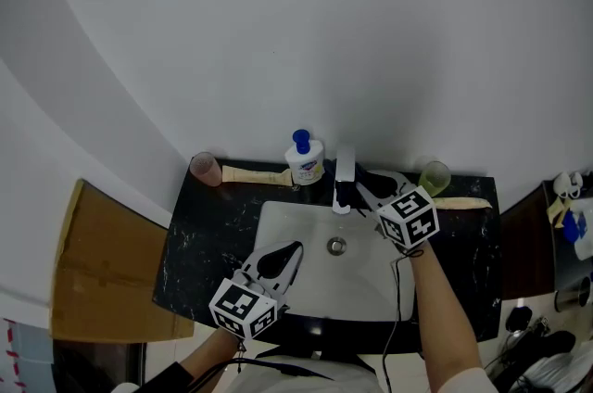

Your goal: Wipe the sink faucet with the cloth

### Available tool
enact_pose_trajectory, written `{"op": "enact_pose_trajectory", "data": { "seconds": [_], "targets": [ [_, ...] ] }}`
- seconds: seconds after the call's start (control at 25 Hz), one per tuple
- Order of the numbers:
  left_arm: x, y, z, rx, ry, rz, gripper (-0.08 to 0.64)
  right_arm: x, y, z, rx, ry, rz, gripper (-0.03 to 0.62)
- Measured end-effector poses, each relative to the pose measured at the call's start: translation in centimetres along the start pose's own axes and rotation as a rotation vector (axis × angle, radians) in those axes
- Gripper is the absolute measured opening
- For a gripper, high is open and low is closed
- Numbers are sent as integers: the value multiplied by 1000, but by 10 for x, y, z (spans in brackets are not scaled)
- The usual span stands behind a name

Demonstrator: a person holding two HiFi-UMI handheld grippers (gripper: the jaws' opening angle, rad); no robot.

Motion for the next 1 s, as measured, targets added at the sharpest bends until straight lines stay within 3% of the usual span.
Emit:
{"op": "enact_pose_trajectory", "data": {
  "seconds": [0.08, 0.16, 0.48, 0.56, 0.68, 0.76, 0.84, 1.0],
  "targets": [
    [0, 1, 0, 0, -1, 3, 2, -12, 0, 5, -7, -4, -42, 80],
    [2, 3, 0, -1, 1, 7, 2, -11, 1, 8, -17, 6, -34, 80],
    [4, -1, -2, 4, 7, 0, 2, 35, 20, 4, -66, 1, 210, 80],
    [1, -3, -2, 5, 7, -11, 2, 31, 19, 1, -51, 11, 172, 80],
    [0, -7, 0, 5, 9, -25, 2, 3, 17, 0, -44, 0, 16, 80],
    [2, -7, 2, 4, 7, -20, 2, -8, 14, 3, -57, -20, -25, 80],
    [4, -4, 4, 3, 6, 0, 2, -1, 10, 7, -67, -17, 13, 80],
    [2, -5, 3, 3, 2, 1, 2, 30, 22, 7, -100, -45, 185, 80]
  ]
}}
Point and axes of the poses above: the fingertips, and each gripper's own axes: y backward along the fingers, x to its left, z out of its top, the point moved 3 cm from there along y, backward along the fingers, and after that the axes turned 4 degrees about y, right-handed, at the moved point
